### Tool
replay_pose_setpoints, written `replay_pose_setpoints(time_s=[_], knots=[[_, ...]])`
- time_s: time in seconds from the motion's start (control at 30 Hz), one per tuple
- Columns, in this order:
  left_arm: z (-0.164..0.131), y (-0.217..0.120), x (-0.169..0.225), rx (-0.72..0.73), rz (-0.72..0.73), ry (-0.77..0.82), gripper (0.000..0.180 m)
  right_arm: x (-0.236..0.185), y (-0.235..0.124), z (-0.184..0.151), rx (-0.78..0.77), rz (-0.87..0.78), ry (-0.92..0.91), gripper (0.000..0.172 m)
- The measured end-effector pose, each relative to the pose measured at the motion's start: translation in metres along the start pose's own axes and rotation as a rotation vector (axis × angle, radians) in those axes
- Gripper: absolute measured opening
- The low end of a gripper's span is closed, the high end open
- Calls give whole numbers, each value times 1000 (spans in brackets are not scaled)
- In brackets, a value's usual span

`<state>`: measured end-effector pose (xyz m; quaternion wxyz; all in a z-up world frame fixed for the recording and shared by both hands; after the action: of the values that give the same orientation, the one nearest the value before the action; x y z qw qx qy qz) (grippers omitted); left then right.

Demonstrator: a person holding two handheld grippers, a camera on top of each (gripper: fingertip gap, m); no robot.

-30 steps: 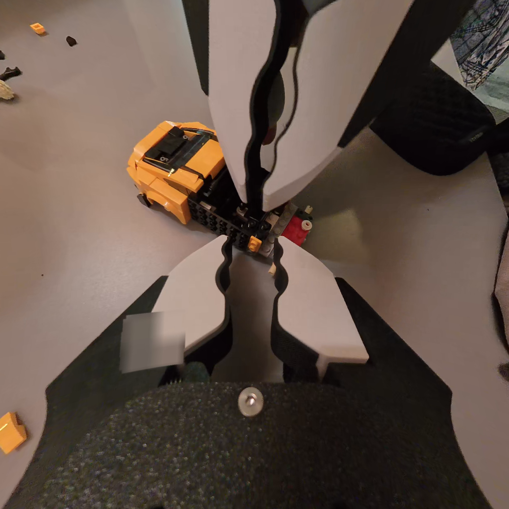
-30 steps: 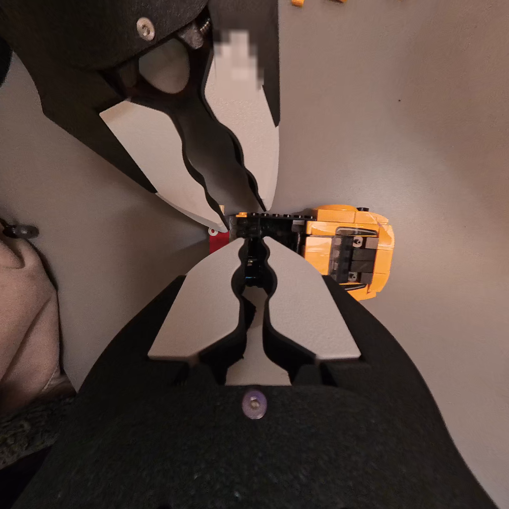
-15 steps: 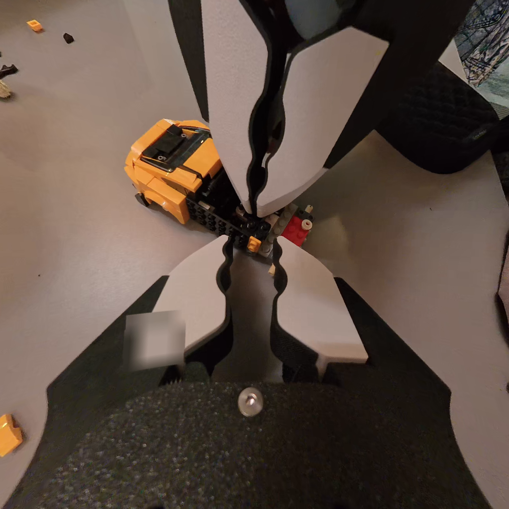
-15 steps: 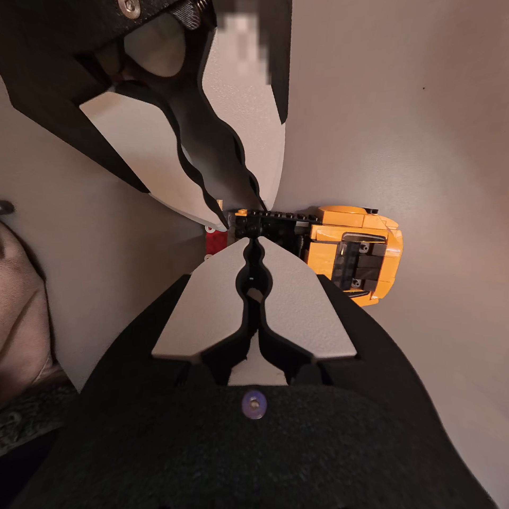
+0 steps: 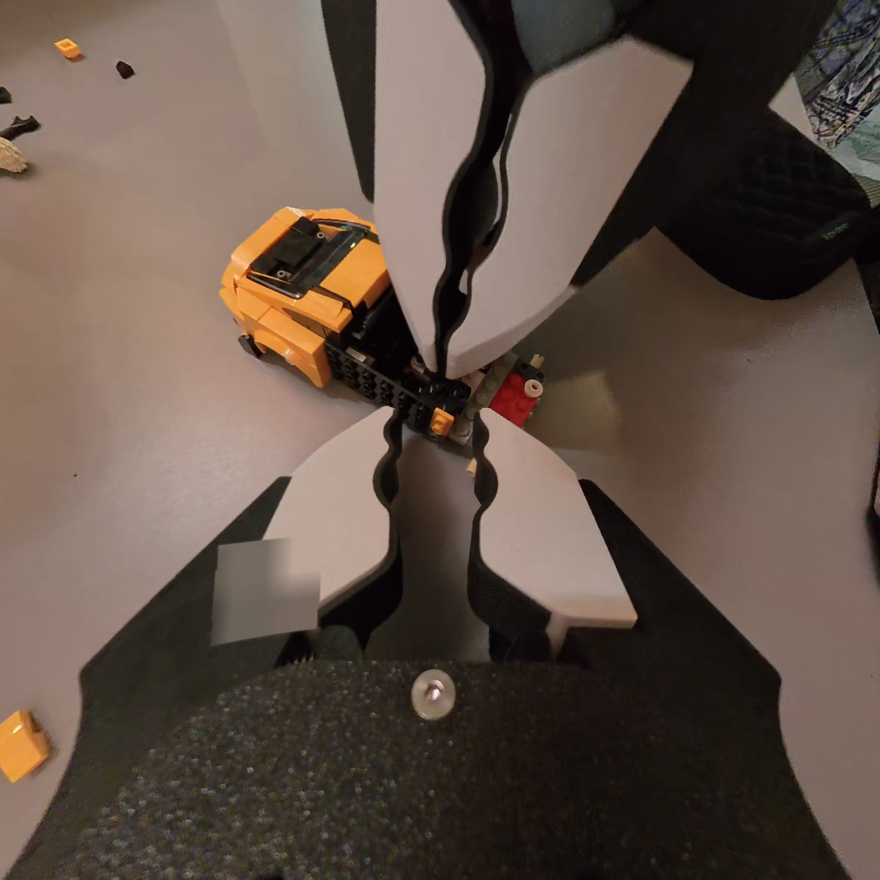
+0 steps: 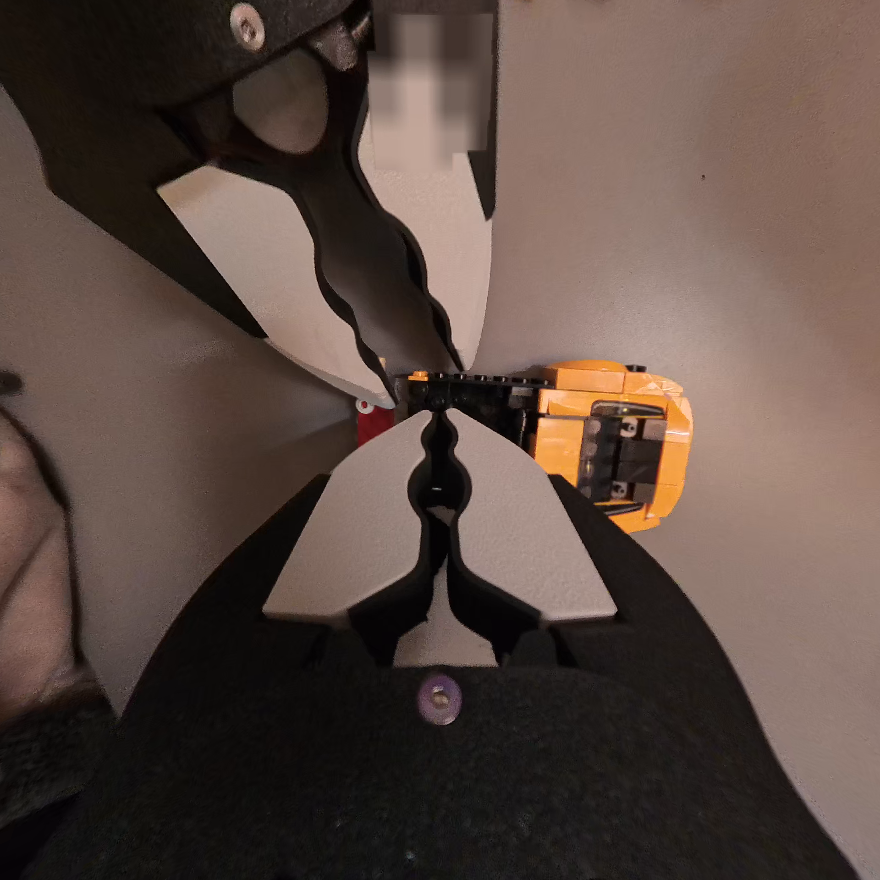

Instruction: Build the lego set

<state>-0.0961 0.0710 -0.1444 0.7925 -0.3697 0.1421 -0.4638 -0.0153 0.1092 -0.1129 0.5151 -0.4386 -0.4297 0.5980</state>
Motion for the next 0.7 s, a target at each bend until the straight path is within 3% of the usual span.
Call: replay_pose_setpoints(time_s=[0.1,0.2,0.37,0.7], knots=[[0,-2,-1,10,7,-4,28,10,-24,-2,106,35,64,0],[1,-3,-2,12,13,-2,28,14,-40,-8,93,16,44,0],[3,-6,-2,36,42,14,27,5,-21,-21,16,31,3,0],[3,-4,0,40,46,31,26,1,-7,-16,-135,19,-90,0]])
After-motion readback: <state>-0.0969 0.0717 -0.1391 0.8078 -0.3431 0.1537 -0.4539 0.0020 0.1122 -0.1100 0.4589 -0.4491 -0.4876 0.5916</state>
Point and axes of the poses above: each gripper's, where its closed fingertips meet, y out along the fingers, z out of its top, x = y × z across the jaws, the point moved 7 cm from there along -y, back along the fingers, and after that the axes turned 9 degrees about -x, right-handed, at the moved point
